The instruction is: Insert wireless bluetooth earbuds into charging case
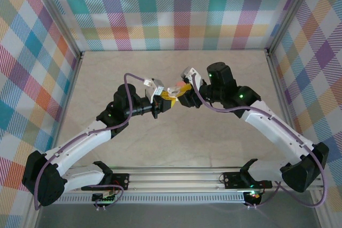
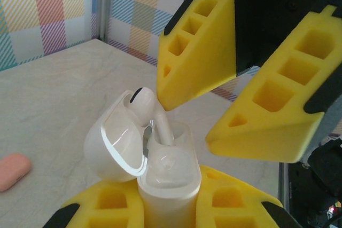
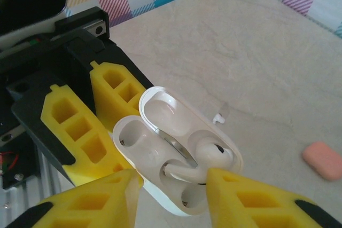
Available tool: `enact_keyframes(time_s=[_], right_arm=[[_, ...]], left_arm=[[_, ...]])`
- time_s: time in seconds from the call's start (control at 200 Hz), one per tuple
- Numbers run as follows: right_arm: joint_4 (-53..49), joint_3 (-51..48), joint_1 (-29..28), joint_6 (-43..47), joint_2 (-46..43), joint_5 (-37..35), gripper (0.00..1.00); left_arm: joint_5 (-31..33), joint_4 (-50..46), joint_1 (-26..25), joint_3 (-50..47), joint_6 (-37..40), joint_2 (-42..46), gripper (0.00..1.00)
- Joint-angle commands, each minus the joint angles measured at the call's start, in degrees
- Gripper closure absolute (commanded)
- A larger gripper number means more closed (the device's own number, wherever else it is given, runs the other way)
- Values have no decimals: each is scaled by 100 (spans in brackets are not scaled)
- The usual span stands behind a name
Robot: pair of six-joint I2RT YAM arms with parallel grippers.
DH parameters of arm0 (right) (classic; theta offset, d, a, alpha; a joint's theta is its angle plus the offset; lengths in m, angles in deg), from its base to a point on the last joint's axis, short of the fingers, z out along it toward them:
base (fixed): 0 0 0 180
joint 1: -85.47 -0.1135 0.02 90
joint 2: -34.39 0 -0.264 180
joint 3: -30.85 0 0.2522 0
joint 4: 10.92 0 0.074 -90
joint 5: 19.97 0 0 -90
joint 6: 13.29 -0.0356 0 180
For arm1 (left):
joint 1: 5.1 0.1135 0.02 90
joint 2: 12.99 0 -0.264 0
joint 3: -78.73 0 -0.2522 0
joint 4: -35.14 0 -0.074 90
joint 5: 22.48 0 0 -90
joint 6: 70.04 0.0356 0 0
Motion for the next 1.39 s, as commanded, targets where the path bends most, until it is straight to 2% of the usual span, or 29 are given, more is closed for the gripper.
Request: enact_keyframes(time_s=[0.0,0.085,0.265,0.395,0.785,0.925,1.39], right_arm=[[-93,262,62,-595,198,267,57],[-172,420,198,-1037,345,529,57],[-122,634,473,-2070,635,1717,57],[-239,764,482,-2331,757,2036,58],[-716,1053,489,-2699,929,1583,60],[-883,1090,490,-2694,929,1193,60],[-815,1156,497,-3122,1035,993,61]], left_arm=[[-203,475,-91,-47,58,231,100],[-196,502,-91,-73,37,257,100],[-203,528,-91,-95,7,283,100],[-212,559,-91,-118,-32,300,100],[-172,546,-91,-170,-37,386,100],[-168,546,-86,-181,-38,418,100],[-164,546,-91,-196,-28,481,100]])
